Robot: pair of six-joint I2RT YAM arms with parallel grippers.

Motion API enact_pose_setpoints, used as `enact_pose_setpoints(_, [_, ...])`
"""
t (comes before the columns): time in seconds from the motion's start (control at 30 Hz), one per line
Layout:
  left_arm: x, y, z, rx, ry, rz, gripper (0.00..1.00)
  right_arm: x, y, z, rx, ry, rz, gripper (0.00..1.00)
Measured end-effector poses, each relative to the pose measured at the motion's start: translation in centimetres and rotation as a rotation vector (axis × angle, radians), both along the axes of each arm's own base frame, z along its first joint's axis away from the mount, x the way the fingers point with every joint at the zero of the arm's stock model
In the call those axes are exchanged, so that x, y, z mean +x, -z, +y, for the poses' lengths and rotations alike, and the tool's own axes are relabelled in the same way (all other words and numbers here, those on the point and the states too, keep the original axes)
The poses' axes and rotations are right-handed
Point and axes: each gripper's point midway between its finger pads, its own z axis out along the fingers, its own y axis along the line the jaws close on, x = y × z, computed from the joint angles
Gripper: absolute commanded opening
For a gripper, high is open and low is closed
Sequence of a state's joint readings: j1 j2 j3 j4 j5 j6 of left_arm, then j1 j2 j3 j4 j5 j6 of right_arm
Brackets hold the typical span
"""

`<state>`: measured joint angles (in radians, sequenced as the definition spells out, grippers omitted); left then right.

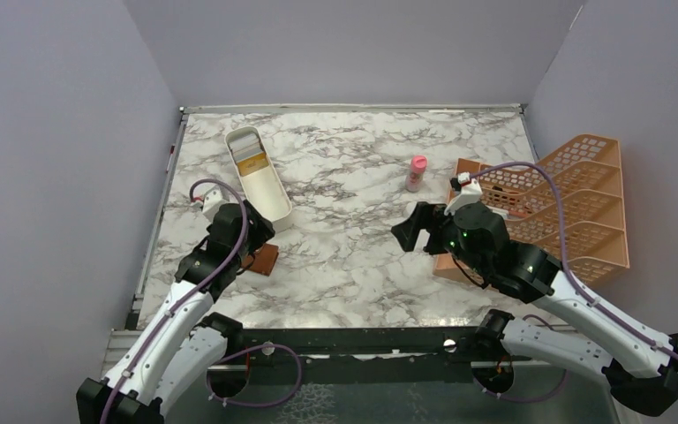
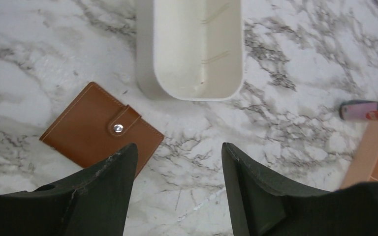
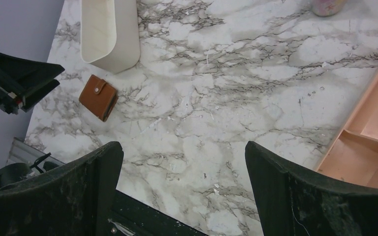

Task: Put the credit cards into the card holder
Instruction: Move the card holder to the center of the board.

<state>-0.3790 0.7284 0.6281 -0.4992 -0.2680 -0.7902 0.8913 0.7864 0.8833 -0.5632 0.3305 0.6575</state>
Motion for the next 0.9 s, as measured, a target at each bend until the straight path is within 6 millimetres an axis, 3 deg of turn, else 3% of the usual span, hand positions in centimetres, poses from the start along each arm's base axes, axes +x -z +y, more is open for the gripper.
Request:
enact_pose_setpoints(0.13, [-0.6, 3.7, 1.9, -0.009, -0.166, 0.093, 0.61, -0.1, 0.1, 0.0, -0.003, -0.006, 0.001, 1.00])
enact_pose_setpoints(0.43, [-2.3, 10.1, 3.7, -0.040, -0.403, 0.259, 0.60, -0.3, 0.2, -0.1, -0.016, -0.016, 0.003, 1.00])
enact_pose_setpoints(0.63, [-2.8, 11.6, 4.3, -0.039, -0.468, 0.291, 0.57, -0.5, -0.4, -0.4, 0.002, -0.016, -0.012, 1.00])
enact_pose_setpoints(0.77, [-2.9, 12.5, 4.4, -0.045, -0.482, 0.295, 0.45, -0.5, -0.4, -0.4, 0.003, -0.016, -0.012, 1.00])
enact_pose_setpoints(0.9, [-3.2, 13.3, 4.3, -0.062, -0.485, 0.300, 0.41, -0.6, -0.3, -0.5, 0.001, -0.015, -0.009, 1.00])
